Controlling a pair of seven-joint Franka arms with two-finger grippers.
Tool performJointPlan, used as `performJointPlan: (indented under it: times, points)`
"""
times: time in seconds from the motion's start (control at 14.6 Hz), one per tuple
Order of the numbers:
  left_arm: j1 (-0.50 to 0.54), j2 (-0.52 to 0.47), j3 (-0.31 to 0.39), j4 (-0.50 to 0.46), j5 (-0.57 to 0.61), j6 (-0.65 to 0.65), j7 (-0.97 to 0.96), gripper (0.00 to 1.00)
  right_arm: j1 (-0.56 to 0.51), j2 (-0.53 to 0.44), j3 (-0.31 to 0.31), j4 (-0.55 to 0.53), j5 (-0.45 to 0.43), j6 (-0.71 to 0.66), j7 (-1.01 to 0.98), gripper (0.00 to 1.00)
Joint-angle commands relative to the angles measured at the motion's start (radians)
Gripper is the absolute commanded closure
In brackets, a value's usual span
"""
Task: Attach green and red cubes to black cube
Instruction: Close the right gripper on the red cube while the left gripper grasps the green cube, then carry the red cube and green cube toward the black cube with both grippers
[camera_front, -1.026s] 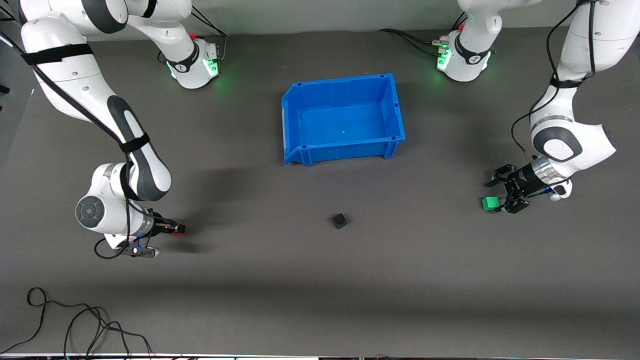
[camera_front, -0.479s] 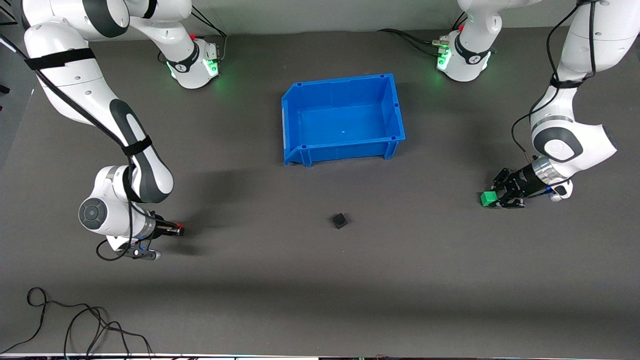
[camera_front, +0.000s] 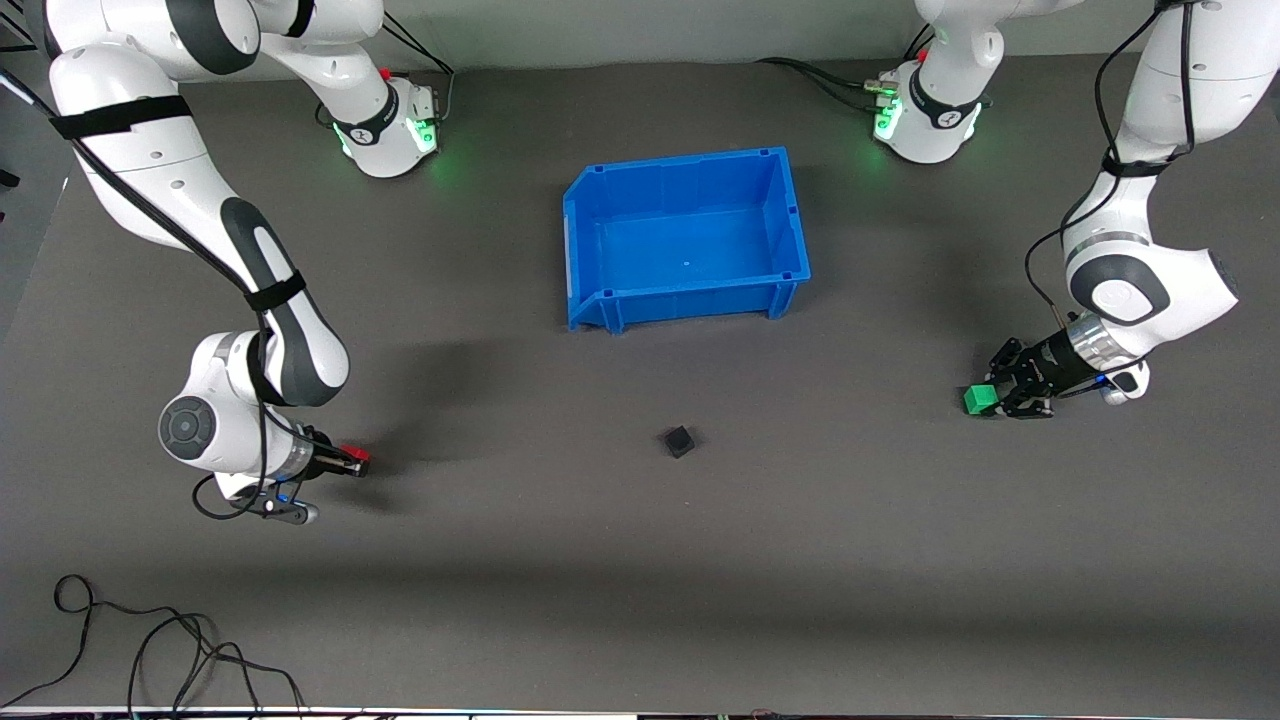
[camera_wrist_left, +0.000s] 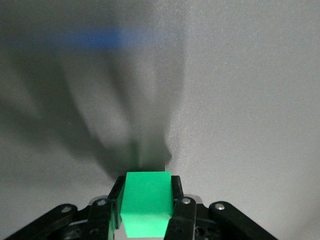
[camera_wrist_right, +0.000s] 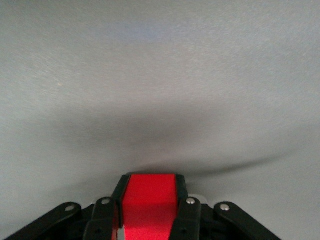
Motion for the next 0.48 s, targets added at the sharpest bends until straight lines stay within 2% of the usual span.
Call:
performJointPlan:
  times: [0.0,0.14,0.41]
  points:
    - [0.007,-0.020,-0.003,0.028,-0.022,-0.007,0.001,0.67,0.077,0.010,0.002,0.054,-0.003,0.000,0.249,1.00]
    - [0.005,-0.043,-0.002,0.055,0.004,-0.031,-0.055,0.70,0.125,0.030,0.000,0.095,-0.004,0.000,0.423,1.00]
    - [-0.009,-0.034,0.000,0.172,0.183,-0.119,-0.283,0.70,0.188,0.054,0.003,0.153,0.002,-0.006,0.655,1.00]
